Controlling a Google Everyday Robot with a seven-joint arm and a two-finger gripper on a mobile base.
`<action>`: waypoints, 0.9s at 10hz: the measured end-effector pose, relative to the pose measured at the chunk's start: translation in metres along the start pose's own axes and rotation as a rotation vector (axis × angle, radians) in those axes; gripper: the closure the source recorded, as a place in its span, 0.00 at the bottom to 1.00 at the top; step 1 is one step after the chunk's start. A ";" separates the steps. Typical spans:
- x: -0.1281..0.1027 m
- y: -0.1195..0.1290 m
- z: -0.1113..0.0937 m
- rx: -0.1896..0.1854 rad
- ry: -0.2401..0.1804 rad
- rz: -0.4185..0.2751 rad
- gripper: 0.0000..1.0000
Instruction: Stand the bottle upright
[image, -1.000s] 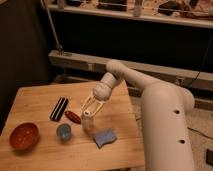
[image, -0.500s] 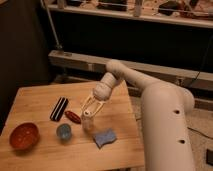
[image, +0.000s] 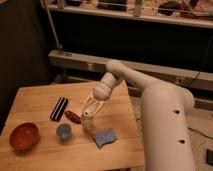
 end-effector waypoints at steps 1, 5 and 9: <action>0.000 0.000 0.000 0.000 0.000 0.000 0.37; 0.000 0.000 0.000 0.001 -0.003 0.002 0.45; 0.000 0.000 0.000 0.001 -0.003 0.002 0.20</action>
